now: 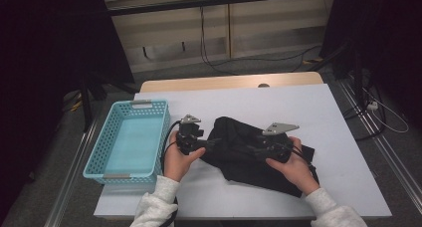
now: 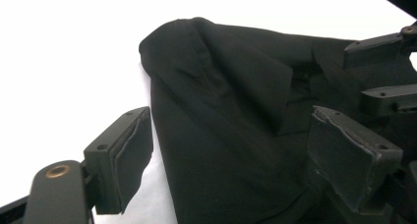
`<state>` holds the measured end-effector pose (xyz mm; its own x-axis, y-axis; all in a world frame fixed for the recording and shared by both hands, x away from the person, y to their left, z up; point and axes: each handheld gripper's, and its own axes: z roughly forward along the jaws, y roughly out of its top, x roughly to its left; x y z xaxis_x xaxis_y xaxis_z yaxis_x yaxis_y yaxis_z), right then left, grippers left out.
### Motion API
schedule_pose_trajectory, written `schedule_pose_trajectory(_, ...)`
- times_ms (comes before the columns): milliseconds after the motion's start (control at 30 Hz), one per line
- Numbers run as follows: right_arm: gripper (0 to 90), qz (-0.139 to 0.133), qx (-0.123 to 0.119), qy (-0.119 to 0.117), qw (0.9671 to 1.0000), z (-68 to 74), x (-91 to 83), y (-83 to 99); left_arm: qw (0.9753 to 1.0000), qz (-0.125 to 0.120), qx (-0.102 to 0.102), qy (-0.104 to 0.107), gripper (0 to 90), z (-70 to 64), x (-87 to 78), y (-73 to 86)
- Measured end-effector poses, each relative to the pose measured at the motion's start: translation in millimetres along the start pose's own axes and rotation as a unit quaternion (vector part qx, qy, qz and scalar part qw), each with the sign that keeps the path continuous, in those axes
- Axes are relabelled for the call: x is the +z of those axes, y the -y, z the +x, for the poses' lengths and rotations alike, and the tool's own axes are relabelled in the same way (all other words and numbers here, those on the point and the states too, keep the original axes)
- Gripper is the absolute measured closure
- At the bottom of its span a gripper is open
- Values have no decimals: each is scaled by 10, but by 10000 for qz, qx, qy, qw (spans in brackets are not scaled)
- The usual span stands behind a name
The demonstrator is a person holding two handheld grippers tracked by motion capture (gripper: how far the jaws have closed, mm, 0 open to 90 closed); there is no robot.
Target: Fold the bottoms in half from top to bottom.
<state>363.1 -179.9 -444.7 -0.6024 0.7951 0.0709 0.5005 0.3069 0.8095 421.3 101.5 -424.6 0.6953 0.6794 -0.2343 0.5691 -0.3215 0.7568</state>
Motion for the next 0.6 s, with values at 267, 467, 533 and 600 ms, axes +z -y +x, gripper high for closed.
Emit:
schedule_pose_trajectory(267,866,152,32,-230,9996,-3,173,-161,10000,30,32,-75,177,-2,-5,3)
schedule_pose_trajectory(467,800,415,144,10,9990,-71,328,-117,9998,56,57,-170,177,10,-18,20)
schedule_pose_trajectory(533,800,374,174,265,9988,-125,328,-114,9999,68,36,-131,177,12,-19,15)
schedule_pose_trajectory(600,788,428,130,475,9979,-159,309,-109,9999,65,21,-142,176,11,-16,13)
